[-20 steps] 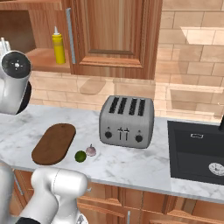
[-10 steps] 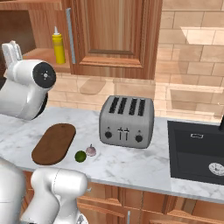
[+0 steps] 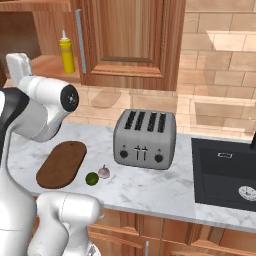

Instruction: Open the cabinet. Place the bowl and condiment on the counter. Then place the lime and garlic on the cutting board.

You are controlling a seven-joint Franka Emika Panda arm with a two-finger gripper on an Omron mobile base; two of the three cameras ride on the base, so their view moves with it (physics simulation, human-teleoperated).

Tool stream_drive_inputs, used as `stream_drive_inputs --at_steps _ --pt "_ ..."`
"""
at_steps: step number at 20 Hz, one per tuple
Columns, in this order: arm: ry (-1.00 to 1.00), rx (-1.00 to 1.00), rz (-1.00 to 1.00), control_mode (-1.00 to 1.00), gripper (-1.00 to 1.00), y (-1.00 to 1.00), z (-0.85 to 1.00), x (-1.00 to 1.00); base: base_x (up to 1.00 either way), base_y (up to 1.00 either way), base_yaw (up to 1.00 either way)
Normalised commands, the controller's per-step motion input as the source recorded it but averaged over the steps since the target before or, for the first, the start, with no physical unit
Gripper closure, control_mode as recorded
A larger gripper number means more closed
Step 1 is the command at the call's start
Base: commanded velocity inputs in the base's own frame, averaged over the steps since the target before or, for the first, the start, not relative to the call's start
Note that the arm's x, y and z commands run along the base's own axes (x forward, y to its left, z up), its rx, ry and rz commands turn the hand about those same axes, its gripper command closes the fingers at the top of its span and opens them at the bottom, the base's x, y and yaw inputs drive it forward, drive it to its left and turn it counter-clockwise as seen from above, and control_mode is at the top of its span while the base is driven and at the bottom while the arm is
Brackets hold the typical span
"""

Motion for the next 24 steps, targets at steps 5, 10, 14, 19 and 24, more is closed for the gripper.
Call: stream_drive_inputs --at_steps 5,10,14,19,24 --pt "-0.01 0.01 0.01 -1.00 -1.00 0.29 0.00 0.00 0.00 0.00 0.00" --pt "0.00 0.00 0.02 -1.00 -1.00 0.27 0.00 0.00 0.00 0.00 0.00" --pt "0.00 0.00 0.06 -1.00 -1.00 0.21 0.00 0.00 0.00 0.00 0.00" --pt "-0.02 0.00 0.05 -1.00 -1.00 0.25 0.00 0.00 0.00 0.00 0.00" --pt "-0.01 0.02 0.09 -1.00 -1.00 0.18 0.00 0.05 0.00 0.00 0.00"
